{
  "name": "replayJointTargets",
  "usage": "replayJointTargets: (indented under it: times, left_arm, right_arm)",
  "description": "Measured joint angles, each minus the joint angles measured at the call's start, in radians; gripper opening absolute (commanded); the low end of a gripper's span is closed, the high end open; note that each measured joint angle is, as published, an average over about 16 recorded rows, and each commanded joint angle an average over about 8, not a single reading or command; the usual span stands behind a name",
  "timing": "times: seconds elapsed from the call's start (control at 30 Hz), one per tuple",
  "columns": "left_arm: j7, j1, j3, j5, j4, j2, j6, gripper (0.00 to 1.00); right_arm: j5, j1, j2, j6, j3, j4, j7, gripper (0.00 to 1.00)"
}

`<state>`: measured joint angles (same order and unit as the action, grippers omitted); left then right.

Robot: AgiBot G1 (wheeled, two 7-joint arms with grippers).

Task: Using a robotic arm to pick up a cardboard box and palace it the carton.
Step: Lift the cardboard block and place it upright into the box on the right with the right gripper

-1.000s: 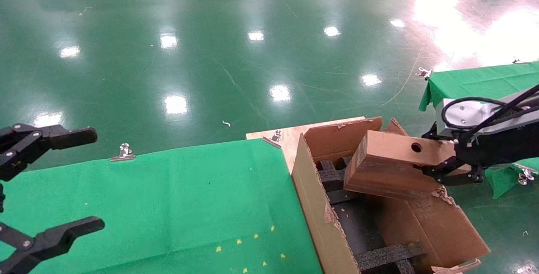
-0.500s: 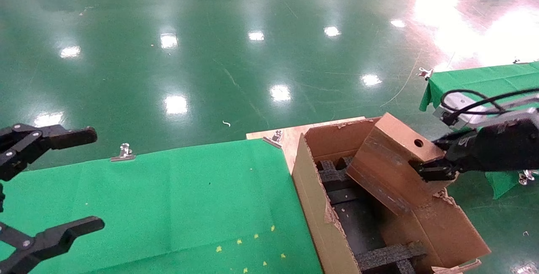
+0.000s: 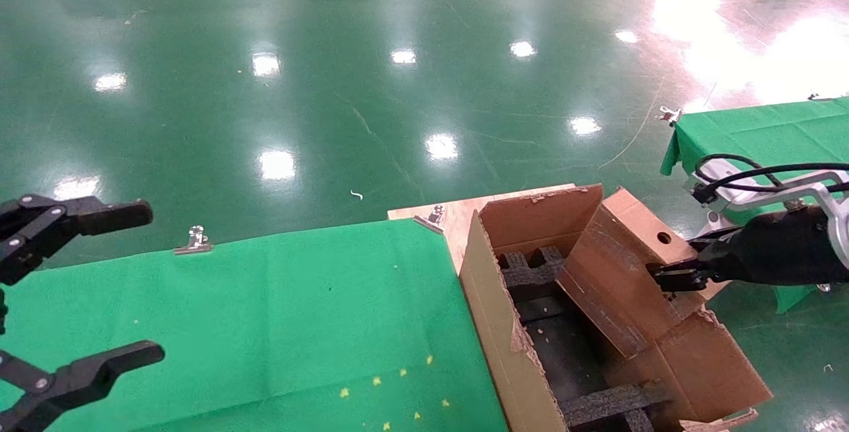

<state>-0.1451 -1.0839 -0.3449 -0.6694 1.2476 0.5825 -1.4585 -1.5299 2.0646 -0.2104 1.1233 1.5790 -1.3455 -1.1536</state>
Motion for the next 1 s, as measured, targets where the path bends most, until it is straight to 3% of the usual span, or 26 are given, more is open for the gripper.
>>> replayJointTargets:
  times: [0.23, 0.67, 1.0]
  left_arm:
    - [0.000, 0.000, 0.000, 0.000, 0.000, 0.000, 0.000, 1.00]
    - [0.000, 0.000, 0.000, 0.000, 0.000, 0.000, 0.000, 1.00]
    - [0.000, 0.000, 0.000, 0.000, 0.000, 0.000, 0.000, 1.00]
  right_arm:
    - [-0.048, -0.017, -0.012, -0.024, 0.016, 0.008, -0.068, 0.00]
    - [-0.171, -0.080, -0.059, -0.071, 0.068, -0.003, -0.294, 0.00]
    - [-0.248, -0.151, -0.095, -0.146, 0.106, 0.000, -0.428, 0.00]
